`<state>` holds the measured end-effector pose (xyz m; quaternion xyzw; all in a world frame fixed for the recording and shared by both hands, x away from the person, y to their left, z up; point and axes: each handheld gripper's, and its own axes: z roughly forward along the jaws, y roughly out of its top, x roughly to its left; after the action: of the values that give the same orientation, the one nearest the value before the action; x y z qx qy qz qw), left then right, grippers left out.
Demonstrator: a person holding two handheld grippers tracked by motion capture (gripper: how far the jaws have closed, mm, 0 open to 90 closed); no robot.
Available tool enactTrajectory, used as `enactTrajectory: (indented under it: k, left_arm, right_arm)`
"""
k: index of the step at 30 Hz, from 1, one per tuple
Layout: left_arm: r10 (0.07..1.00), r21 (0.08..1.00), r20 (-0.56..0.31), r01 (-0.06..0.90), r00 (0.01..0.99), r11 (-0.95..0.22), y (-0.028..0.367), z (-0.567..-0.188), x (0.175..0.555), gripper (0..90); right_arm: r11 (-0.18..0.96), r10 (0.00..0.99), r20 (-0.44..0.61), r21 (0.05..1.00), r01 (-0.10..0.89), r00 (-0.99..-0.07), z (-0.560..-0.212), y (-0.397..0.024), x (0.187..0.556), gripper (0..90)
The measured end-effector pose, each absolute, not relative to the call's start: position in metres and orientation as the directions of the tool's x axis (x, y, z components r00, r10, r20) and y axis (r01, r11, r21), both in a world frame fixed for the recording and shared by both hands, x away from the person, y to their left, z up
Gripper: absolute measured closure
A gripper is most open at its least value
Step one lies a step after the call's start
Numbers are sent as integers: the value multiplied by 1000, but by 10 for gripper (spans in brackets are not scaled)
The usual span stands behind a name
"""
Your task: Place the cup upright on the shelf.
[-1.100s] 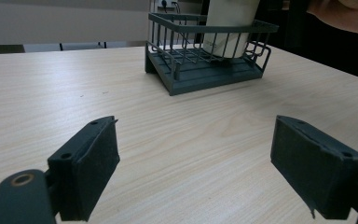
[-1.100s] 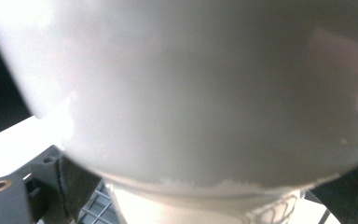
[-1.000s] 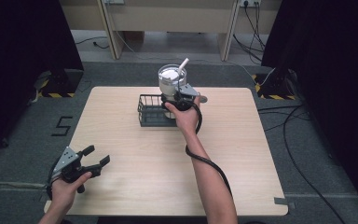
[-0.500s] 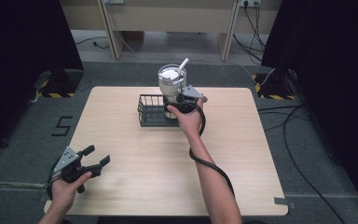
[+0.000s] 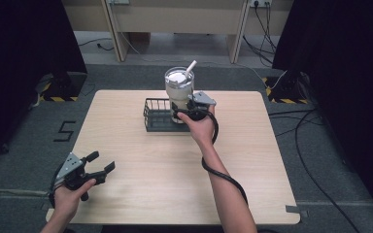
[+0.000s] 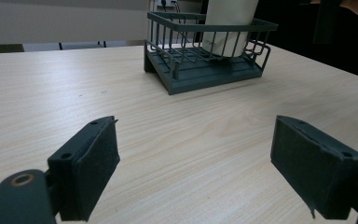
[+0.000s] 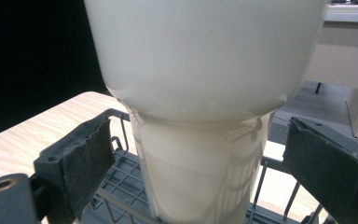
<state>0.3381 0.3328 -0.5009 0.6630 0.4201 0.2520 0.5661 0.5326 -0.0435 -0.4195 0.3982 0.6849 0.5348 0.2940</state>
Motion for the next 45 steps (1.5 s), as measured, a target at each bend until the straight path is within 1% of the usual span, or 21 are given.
enactTrajectory:
  k: [28,45]
  left_arm:
    - [845,961,-138,275,517,-11,333,-502,337,144]
    - [848,959,-147,283,509,-3,334,-502,336,144]
  right_arm:
    - [119,861,24,962,247,-508,-420,-72,501,146]
    - [128,865,19,958,257,-501,-422,-97,472,161]
